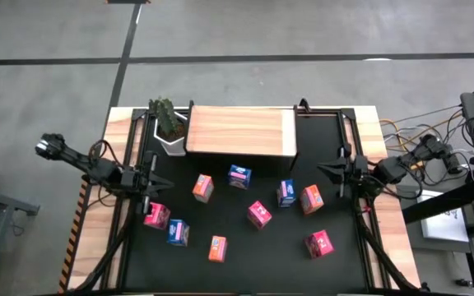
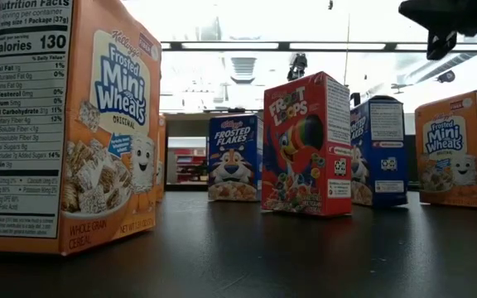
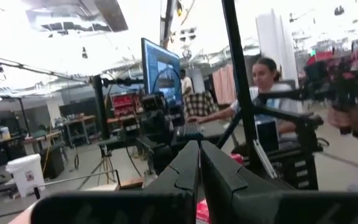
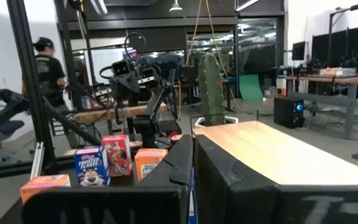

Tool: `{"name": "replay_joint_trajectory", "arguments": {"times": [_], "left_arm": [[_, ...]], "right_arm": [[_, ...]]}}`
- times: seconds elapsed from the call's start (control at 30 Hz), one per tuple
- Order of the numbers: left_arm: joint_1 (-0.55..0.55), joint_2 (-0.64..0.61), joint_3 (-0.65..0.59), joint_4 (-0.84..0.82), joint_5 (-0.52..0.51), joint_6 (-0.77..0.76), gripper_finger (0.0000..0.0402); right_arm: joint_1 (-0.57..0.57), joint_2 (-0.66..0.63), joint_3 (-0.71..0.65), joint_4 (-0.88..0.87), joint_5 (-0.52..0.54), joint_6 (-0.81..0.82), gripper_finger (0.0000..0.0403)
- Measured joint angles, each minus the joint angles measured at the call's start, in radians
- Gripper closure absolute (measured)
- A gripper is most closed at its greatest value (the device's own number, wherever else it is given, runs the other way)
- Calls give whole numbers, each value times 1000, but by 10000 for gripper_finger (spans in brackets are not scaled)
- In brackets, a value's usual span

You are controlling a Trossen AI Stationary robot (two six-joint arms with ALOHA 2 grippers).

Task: Stack cereal on shelf
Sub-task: Put the top right orange cereal box on the shelf

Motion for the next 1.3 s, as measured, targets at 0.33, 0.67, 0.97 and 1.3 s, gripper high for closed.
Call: {"name": "replay_joint_trajectory", "arguments": {"times": [0.33,0.67,0.97,1.3], "left_arm": [[0,117,153,-241,-143,-78,402],[0,160,245,-377,-150,-151,402],[0,161,252,-382,-150,-148,402],[0,161,252,-381,-150,-145,402]], "right_arm": [[0,109,199,-300,8,200,390],[0,299,458,-942,-40,803,390],[0,488,596,-1262,-220,1185,390],[0,565,605,-1223,-263,1258,390]]}}
